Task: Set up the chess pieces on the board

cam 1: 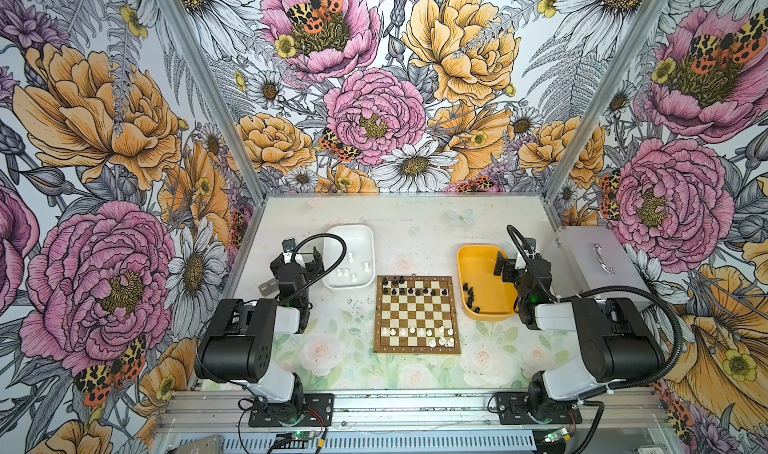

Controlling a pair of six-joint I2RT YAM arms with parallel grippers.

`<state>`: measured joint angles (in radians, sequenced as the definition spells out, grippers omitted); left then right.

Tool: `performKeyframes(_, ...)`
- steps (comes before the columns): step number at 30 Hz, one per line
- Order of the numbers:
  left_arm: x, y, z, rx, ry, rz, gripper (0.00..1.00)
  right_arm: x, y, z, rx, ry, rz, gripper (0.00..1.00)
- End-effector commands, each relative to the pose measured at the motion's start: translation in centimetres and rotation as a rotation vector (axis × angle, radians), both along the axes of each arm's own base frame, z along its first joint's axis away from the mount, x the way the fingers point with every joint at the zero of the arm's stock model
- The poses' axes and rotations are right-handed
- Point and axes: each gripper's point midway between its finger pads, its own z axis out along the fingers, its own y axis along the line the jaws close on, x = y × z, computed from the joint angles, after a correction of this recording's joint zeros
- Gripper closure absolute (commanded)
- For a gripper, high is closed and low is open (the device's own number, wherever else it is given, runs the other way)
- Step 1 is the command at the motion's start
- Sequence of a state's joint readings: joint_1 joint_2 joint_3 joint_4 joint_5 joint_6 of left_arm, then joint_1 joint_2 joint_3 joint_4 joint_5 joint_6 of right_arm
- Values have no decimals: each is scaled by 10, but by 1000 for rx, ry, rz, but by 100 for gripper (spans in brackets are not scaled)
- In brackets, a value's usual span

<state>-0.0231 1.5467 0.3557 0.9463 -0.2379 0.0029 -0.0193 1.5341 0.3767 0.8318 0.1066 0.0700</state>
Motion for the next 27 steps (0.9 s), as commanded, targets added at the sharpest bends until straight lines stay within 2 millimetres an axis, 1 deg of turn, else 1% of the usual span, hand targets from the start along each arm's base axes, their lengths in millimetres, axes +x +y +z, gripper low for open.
performKeyframes(1,5,-1,6,-8,-17,-14,1,7,1,13,13,-45,1,0)
performKeyframes(7,5,-1,6,-5,-17,-9,1,7,1,13,14,-48,1,0)
performKeyframes(9,4,1,9,2,-18,19,1,7,0,15,8,-54,-2,0)
performKeyframes(12,9,3,21,14,23,52,1,10,-3,23,0,-20,-37,0)
performKeyframes(15,13,2,31,19,65,48,1,13,-2,39,-32,25,-65,0)
performKeyframes(17,13,3,38,27,68,58,1,11,-7,49,-36,64,-122,0)
performKeyframes(18,12,3,42,33,65,69,1,11,-12,56,-10,98,-169,0)
performKeyframes(20,12,1,56,30,52,73,1,9,-19,63,28,180,-243,0)
performKeyframes(22,13,1,70,13,49,80,1,8,-18,70,64,201,-281,0)
performKeyframes(23,13,1,75,5,57,91,1,4,-23,74,98,193,-350,0)
performKeyframes(24,14,1,82,-1,66,98,1,1,-23,77,132,211,-380,0)
performKeyframes(27,15,-5,96,-19,90,102,1,-6,-6,84,201,264,-317,0)
